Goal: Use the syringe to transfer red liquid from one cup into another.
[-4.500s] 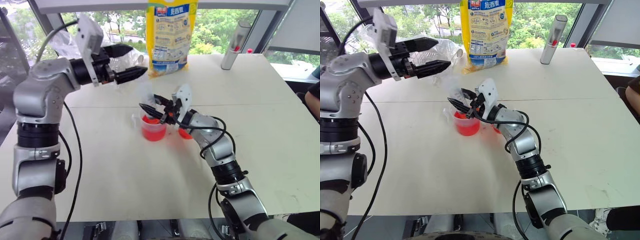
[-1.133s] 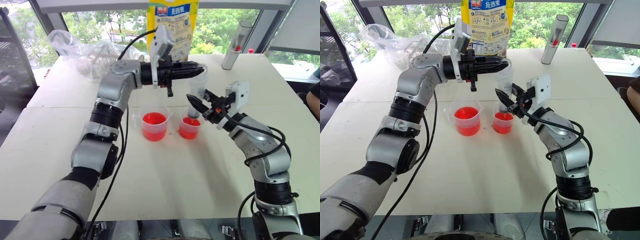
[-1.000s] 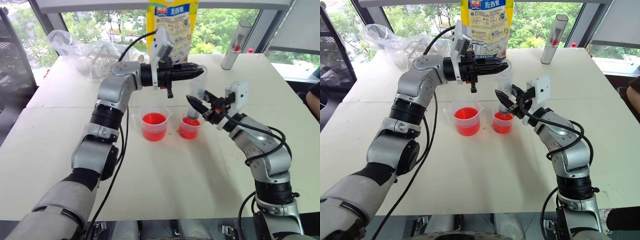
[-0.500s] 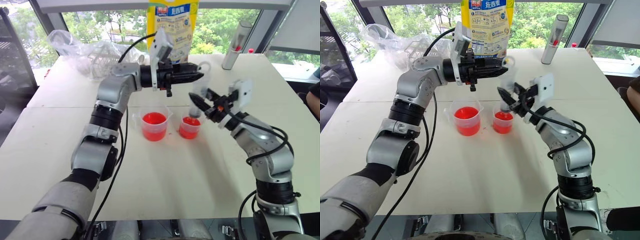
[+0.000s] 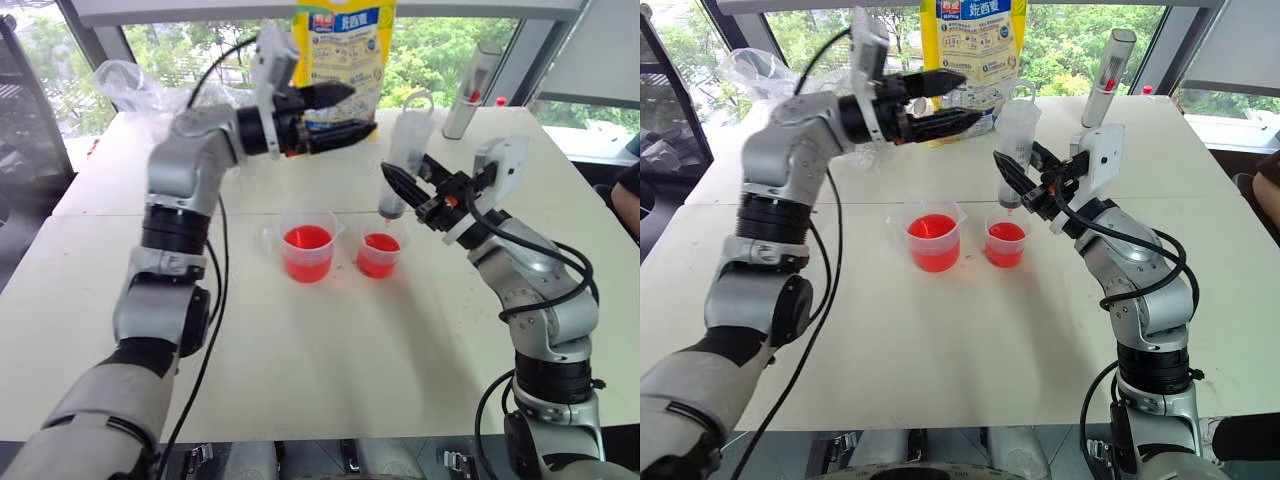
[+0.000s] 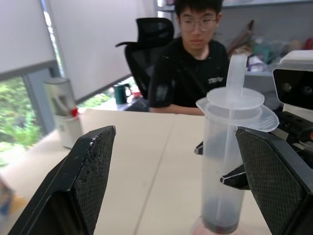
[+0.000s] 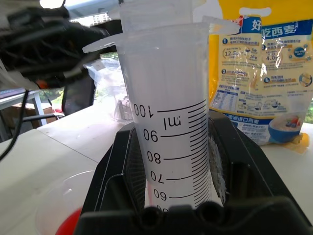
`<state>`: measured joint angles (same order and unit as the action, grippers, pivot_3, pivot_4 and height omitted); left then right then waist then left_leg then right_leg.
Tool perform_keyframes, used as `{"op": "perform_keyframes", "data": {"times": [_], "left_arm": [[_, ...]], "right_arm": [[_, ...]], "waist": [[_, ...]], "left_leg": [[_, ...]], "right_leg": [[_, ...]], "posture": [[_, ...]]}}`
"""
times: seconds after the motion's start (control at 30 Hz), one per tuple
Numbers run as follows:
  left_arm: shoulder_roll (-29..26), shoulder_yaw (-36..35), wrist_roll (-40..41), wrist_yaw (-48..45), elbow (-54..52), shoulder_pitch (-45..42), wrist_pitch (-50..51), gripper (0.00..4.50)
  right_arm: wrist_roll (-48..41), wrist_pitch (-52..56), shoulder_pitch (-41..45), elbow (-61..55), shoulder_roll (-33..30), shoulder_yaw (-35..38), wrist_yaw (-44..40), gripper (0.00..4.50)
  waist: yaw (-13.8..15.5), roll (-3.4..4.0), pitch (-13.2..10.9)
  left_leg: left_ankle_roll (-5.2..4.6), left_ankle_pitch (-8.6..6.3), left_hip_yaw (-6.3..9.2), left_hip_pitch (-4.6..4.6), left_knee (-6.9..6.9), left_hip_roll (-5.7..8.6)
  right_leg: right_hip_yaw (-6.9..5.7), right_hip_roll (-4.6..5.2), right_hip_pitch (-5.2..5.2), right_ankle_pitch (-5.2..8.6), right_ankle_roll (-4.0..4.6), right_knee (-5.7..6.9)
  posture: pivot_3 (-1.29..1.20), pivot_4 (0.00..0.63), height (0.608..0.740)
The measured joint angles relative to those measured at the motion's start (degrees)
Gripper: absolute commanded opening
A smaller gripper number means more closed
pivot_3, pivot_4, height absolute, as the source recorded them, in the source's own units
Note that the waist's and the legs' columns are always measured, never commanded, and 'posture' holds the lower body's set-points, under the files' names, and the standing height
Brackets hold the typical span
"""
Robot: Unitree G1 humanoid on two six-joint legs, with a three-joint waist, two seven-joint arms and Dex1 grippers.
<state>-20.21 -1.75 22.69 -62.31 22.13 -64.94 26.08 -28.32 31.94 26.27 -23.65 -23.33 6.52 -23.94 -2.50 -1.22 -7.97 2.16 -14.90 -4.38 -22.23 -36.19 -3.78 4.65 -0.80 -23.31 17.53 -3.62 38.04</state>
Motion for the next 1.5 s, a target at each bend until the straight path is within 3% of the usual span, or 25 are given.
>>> {"op": "perform_keyframes", "data": {"times": [0.23,0.37,0.53,0.63,0.77,0.93,1.17,1.3,1.37,1.5], "left_arm": [[-8.8,-0.3,2.8,0.7,-15.2,15.4,8.2,3.99],[-9.2,-1.1,5.5,2.9,-21.1,17.4,11.4,3.99],[-10.5,-2.0,8.0,4.1,-26.2,21.0,13.3,3.99],[-10.7,-1.8,8.4,5.2,-27.6,23.5,13.5,3.99],[-10.1,-1.9,10.1,7.3,-31.0,26.2,13.6,3.99],[-10.3,-1.9,10.8,9.0,-33.6,28.1,13.6,3.99],[-11.0,-1.8,11.8,10.6,-35.9,29.0,13.7,3.99],[-11.7,-1.8,11.8,11.6,-36.7,29.2,14.1,4.02],[-12.0,-1.6,11.8,11.8,-37.0,29.3,14.5,4.02],[-12.0,-1.2,11.8,12.2,-37.0,29.3,14.7,4.02]], "right_arm": [[-2.5,4.2,1.4,0.0,-0.5,1.4,1.2,1.37],[-9.9,15.6,12.0,3.2,-3.7,5.5,3.2,1.37],[-13.4,32.5,25.4,13.9,-14.5,8.3,4.4,1.37],[-13.0,41.1,30.9,22.3,-18.6,6.0,3.1,1.37],[-8.8,50.6,37.3,34.3,-23.3,-3.8,0.6,1.37],[-2.9,51.5,35.1,45.3,-21.3,-13.0,-1.2,1.37],[2.9,49.7,33.9,54.7,-17.7,-16.4,-3.0,1.37],[5.8,47.3,33.4,58.8,-16.2,-16.9,-3.7,3.23],[7.0,47.1,33.3,60.2,-15.6,-16.9,-4.3,4.37],[7.9,47.1,33.3,60.3,-15.3,-16.7,-5.3,4.45]], "waist": [[-0.1,0.01,0.0],[0.4,0.03,0.0],[0.3,-0.03,0.0],[0.1,-0.02,0.0],[-0.1,-0.01,0.0],[0.0,0.01,0.0],[0.0,0.04,0.0],[-0.1,0.04,0.0],[-0.1,0.04,0.0],[-0.1,0.03,0.0]], "left_leg": [[0.02,0.01,0.03,0.07,-0.02,-0.10],[0.06,0.03,0.03,0.01,-0.06,-0.01],[0.00,0.00,0.00,0.04,0.06,0.07],[-0.01,0.00,-0.01,-0.04,0.05,0.06],[-0.03,-0.02,-0.03,0.02,0.09,0.05],[-0.03,-0.01,-0.03,-0.05,0.07,0.06],[-0.03,-0.01,-0.03,-0.12,0.04,0.06],[-0.03,-0.01,-0.03,-0.09,0.05,0.08],[-0.02,-0.01,-0.03,-0.09,0.05,0.08],[-0.02,-0.01,-0.03,-0.08,0.04,0.08]], "right_leg": [[0.09,0.09,0.00,0.00,0.01,0.09],[-0.02,0.37,0.06,-0.01,0.00,0.08],[0.04,0.46,0.09,0.00,0.01,-0.10],[0.07,0.44,-0.02,0.00,0.01,-0.10],[0.14,0.36,-0.04,0.01,0.03,-0.10],[0.15,0.36,-0.08,0.00,0.02,-0.10],[0.12,0.36,-0.12,-0.01,0.00,-0.09],[0.11,0.34,-0.11,-0.01,0.00,-0.09],[0.11,0.33,-0.11,-0.01,0.00,-0.09],[0.08,0.33,-0.08,-0.01,0.00,-0.09]], "posture": [[0.00,0.150,0.740],[0.00,0.150,0.740],[0.00,0.150,0.740],[0.00,0.150,0.740],[0.00,0.150,0.740],[0.00,0.150,0.740],[0.00,0.150,0.740],[0.00,0.150,0.740],[0.00,0.150,0.740],[0.00,0.150,0.740]]}}
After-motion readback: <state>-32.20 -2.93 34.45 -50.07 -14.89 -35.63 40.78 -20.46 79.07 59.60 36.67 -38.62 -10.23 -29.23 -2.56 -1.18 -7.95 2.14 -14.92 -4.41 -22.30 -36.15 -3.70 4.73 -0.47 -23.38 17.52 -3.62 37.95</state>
